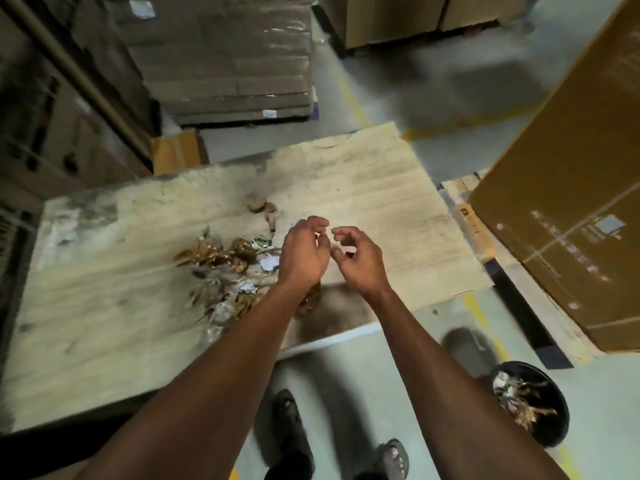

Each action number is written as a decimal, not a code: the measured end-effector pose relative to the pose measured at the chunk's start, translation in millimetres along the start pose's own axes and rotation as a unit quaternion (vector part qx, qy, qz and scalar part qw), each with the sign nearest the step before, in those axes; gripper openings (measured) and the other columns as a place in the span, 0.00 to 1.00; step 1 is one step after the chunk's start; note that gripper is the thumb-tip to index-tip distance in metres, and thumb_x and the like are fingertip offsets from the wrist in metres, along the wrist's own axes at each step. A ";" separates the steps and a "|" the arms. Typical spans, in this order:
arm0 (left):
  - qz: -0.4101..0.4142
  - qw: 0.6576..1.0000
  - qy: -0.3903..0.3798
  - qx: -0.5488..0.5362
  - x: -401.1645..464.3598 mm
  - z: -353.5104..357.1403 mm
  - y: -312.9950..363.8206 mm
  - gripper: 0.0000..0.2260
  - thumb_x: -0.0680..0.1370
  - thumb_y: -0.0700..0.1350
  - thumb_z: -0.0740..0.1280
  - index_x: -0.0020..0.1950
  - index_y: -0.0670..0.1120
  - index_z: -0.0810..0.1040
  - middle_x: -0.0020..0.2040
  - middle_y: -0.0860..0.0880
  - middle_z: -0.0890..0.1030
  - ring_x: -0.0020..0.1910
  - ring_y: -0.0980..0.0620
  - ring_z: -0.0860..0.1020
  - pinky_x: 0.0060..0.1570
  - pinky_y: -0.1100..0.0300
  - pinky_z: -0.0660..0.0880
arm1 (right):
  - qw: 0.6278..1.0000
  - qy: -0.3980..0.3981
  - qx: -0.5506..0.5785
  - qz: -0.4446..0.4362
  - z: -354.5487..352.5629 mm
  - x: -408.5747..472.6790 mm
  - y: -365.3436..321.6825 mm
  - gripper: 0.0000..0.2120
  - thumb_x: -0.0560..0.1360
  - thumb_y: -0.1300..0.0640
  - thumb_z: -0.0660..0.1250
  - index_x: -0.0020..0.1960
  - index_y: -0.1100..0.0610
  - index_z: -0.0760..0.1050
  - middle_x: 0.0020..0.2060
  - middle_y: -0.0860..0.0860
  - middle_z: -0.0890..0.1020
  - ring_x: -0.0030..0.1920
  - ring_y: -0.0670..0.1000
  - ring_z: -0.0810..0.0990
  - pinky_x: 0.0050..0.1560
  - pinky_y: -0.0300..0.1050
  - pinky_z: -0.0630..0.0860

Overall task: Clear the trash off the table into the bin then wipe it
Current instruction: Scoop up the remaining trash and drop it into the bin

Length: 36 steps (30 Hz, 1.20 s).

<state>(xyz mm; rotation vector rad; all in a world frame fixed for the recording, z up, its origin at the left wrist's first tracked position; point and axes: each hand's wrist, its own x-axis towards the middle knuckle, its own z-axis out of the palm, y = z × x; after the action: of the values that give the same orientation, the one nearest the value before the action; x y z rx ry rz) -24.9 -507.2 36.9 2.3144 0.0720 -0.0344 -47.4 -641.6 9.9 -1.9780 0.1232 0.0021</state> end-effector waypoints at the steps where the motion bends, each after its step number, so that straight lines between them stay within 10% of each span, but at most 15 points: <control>1: -0.002 1.000 0.007 0.005 -0.3 -11.9 -14.5 0.15 0.80 0.39 0.65 0.63 0.50 0.83 0.58 0.49 0.84 0.58 0.46 0.83 0.61 0.53 0.79 | 1.000 -0.027 -0.013 -0.003 15.9 -4.1 -1.3 0.19 0.78 0.55 0.75 0.68 0.51 0.80 0.63 0.47 0.83 0.61 0.47 0.81 0.61 0.42 0.78; 10: 0.019 0.995 0.078 0.064 -9.5 -74.2 -115.6 0.11 0.84 0.43 0.65 0.63 0.50 0.83 0.60 0.51 0.83 0.61 0.49 0.77 0.61 0.47 0.76 | 0.953 -0.150 -0.258 -0.045 125.4 -41.6 29.8 0.67 0.60 0.17 0.71 0.87 0.45 0.45 0.87 0.53 0.51 0.85 0.63 0.51 0.83 0.69 0.52; 25: -0.089 0.966 0.222 0.103 -32.3 -121.7 -190.0 0.17 0.82 0.59 0.61 0.69 0.56 0.76 0.69 0.51 0.76 0.72 0.48 0.69 0.72 0.42 0.65 | 0.945 -0.095 -0.303 -0.075 182.2 -16.5 32.8 0.61 0.67 0.33 0.77 0.88 0.52 0.48 0.85 0.61 0.54 0.85 0.66 0.54 0.83 0.68 0.55; 32: -0.213 0.959 0.155 0.109 -66.5 -60.1 -217.1 0.41 0.79 0.75 0.55 0.86 0.53 0.57 0.86 0.45 0.58 0.84 0.42 0.57 0.81 0.40 0.57 | 0.946 -0.087 -0.304 -0.073 186.8 -16.1 38.2 0.64 0.65 0.32 0.73 0.88 0.55 0.44 0.87 0.59 0.48 0.87 0.62 0.48 0.86 0.61 0.50; 36: -0.202 0.963 0.159 0.084 -57.0 -29.3 -217.6 0.39 0.83 0.72 0.54 0.88 0.52 0.52 0.87 0.44 0.54 0.85 0.42 0.55 0.83 0.40 0.56 | 0.946 -0.073 -0.304 -0.087 190.3 -13.1 43.0 0.64 0.66 0.33 0.77 0.88 0.55 0.45 0.87 0.58 0.48 0.87 0.61 0.49 0.85 0.57 0.48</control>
<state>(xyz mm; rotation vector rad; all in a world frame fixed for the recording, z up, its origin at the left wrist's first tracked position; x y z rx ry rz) -95.5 -340.9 -100.2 2.4161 0.7294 0.1299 -53.6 -483.3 -104.7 -2.5921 -0.1720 0.0815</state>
